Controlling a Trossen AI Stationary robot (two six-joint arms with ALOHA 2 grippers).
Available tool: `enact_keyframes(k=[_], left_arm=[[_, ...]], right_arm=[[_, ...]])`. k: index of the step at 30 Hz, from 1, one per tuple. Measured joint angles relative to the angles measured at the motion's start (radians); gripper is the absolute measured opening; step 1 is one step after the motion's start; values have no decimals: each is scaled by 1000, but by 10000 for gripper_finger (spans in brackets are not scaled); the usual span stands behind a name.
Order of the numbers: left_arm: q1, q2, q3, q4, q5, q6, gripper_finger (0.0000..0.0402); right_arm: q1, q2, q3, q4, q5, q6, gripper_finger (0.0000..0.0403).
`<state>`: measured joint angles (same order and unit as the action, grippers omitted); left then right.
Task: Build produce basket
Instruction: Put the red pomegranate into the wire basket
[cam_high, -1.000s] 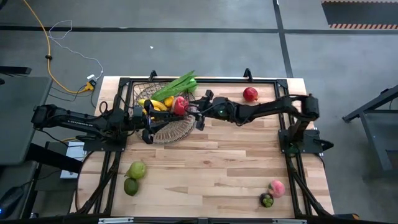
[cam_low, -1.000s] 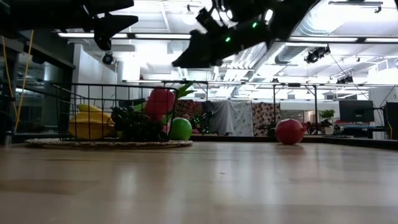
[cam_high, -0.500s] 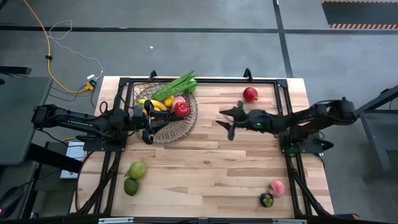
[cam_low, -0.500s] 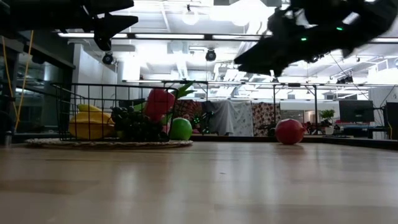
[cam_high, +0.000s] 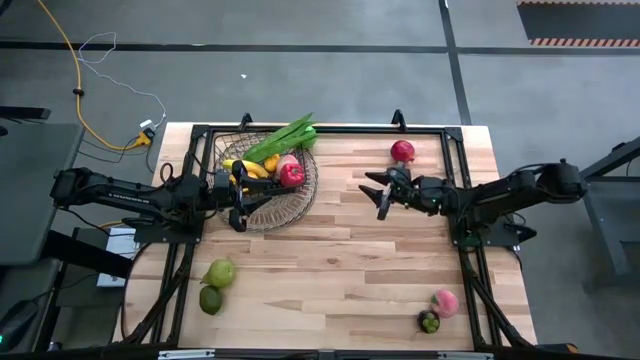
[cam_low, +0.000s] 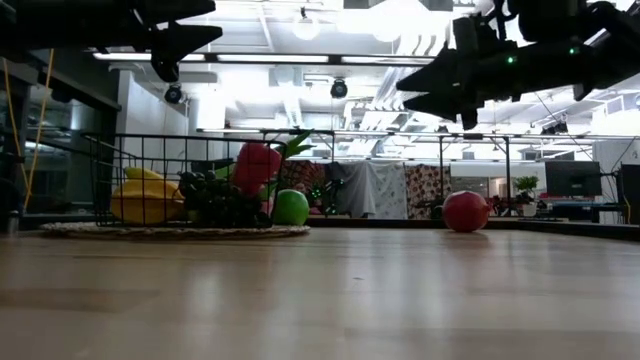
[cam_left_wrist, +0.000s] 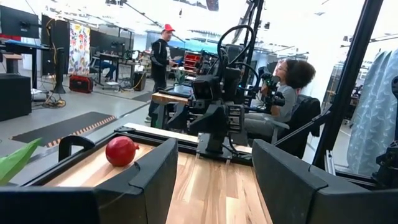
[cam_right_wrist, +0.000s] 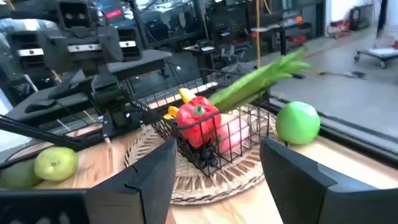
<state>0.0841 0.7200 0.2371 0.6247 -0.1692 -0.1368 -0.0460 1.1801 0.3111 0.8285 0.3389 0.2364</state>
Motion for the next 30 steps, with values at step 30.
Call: enact_keyframes(k=[30], left_arm=[[0,0,0,0,-3,-1,195]], right_arm=[[-492,2,257,-1198,148,248,219]])
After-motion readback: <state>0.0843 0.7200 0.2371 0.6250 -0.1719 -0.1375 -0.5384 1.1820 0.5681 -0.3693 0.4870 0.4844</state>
